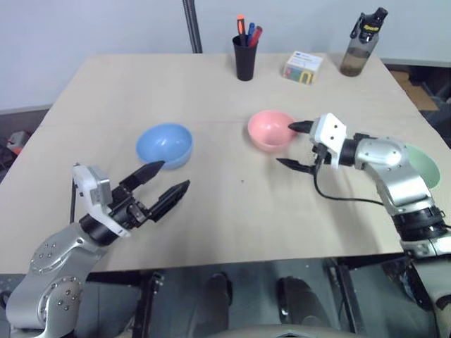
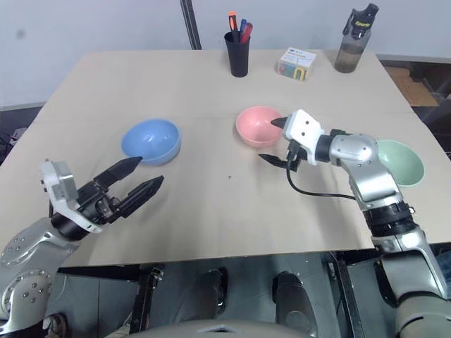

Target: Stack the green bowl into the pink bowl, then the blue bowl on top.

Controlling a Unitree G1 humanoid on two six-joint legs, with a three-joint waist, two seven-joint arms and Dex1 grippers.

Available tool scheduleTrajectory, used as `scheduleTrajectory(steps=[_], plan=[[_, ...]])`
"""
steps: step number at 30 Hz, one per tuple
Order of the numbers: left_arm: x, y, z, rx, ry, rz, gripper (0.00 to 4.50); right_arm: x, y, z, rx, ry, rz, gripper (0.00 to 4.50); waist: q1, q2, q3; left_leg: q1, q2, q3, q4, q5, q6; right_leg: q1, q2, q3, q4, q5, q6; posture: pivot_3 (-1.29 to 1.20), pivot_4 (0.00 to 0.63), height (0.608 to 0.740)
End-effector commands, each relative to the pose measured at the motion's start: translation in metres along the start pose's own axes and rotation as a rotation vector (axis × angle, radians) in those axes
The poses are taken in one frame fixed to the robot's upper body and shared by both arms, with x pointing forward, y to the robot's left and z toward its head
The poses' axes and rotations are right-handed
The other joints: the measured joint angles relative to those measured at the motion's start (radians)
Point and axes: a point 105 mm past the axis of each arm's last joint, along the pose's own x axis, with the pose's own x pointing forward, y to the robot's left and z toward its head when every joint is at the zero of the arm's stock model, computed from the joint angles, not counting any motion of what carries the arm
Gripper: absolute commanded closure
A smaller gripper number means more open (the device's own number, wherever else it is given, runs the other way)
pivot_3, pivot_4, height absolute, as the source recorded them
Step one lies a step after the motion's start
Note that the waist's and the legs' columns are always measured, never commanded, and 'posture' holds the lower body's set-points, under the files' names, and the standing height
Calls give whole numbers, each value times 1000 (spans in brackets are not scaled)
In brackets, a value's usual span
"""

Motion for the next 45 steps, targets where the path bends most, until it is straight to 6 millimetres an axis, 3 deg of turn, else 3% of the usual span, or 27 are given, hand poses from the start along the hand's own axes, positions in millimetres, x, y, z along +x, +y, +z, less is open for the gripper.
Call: scheduleTrajectory(steps=[1, 6, 9, 10, 12, 17, 18, 23, 25, 31, 35, 36, 37, 43, 45], plan=[[-6, -12, 12, 58, -30, -6, 4, 24, -3, 9, -96, -21, 41, 0, -8, 0, 0, 0, 0, 0, 0, 0, 0, 0, 0, 0, 0, 0, 0, 0, 150, 740], [-13, -16, 14, 70, -22, 23, 4, 55, -4, -4, -156, 42, 84, 0, -18, 0, 0, 0, 1, 0, 0, 0, 0, -1, 1, 0, 1, 1, -1, 0, 150, 740], [-17, -18, 14, 75, -13, 43, 0, 64, -6, -13, -180, 83, 102, 803, -18, 0, 0, 0, 0, 0, 0, 0, 0, -1, 1, 1, 0, 1, -1, 0, 150, 740], [-19, -19, 14, 76, -9, 50, 0, 66, -7, -15, -198, 95, 102, 1480, -17, 0, 0, 0, 0, 0, 0, 0, 0, -1, 1, 1, 0, 1, -1, 0, 150, 740], [-21, -21, 14, 75, -7, 63, 0, 69, -10, -18, -233, 112, 96, 1970, -23, 1, 0, 0, 0, 1, -1, 0, 0, -1, 1, 1, 0, 1, -1, 0, 150, 740], [-23, -24, 13, 73, -5, 78, 0, 70, -13, -19, -269, 117, 99, 4085, -24, 1, 1, 0, 1, 0, -2, 0, 0, -2, 1, 1, 1, 1, -1, 0, 150, 740], [-24, -24, 13, 72, -4, 80, 0, 69, -14, -20, -283, 125, 94, 4322, -23, 1, 0, 0, 1, 0, -2, 0, 0, -2, 1, 1, 1, 1, -1, 0, 150, 740], [-22, -23, 11, 67, -3, 79, 0, 65, -15, -20, -284, 120, 101, 4322, -23, 1, 1, 0, 1, 1, -2, 0, 0, -2, 1, 1, 0, 1, -1, 0, 150, 740], [-19, -21, 10, 66, -3, 74, 0, 53, -11, -16, -283, 109, 151, 4322, -22, 1, 1, 0, 1, 1, -2, 0, 0, -2, 1, 1, 1, 1, -1, 0, 150, 740], [-15, -19, 7, 56, -1, 54, 0, 16, 32, -7, -182, 95, 342, 4322, -13, 2, 1, -1, 0, 0, -2, 0, 0, -1, 1, 1, 0, 1, -1, 0, 150, 740], [-8, -18, 6, 50, -3, 23, 0, 13, 53, -11, -84, 127, 373, 4322, -23, 2, 1, 1, 1, 1, -2, 0, 0, -2, 1, 1, 1, 1, -1, 0, 150, 740], [-7, -18, 6, 50, -2, 16, 0, 13, 54, -12, -67, 136, 369, 3732, -23, 2, 1, 2, 1, 1, -2, 0, 0, -2, 1, 1, 1, 1, -1, 0, 150, 740], [-6, -18, 6, 49, -1, 7, 0, 13, 54, -13, -45, 139, 361, 3569, -23, 2, 1, 2, 1, 1, -1, 0, 0, -2, 1, 1, 2, 1, -1, 0, 150, 740], [-4, -20, 2, 28, 18, -63, 0, 7, 50, -15, -45, 158, 296, 1423, -17, 2, 1, 0, 1, 1, -1, 0, -1, -2, 1, 1, 1, 1, -2, 0, 150, 740], [-2, -19, 2, 26, 21, -90, 0, 6, 41, -12, -87, 150, 205, 788, -15, 2, 1, 0, 1, 1, -1, 0, -1, -2, 1, 1, 0, 1, -2, 0, 150, 740]])
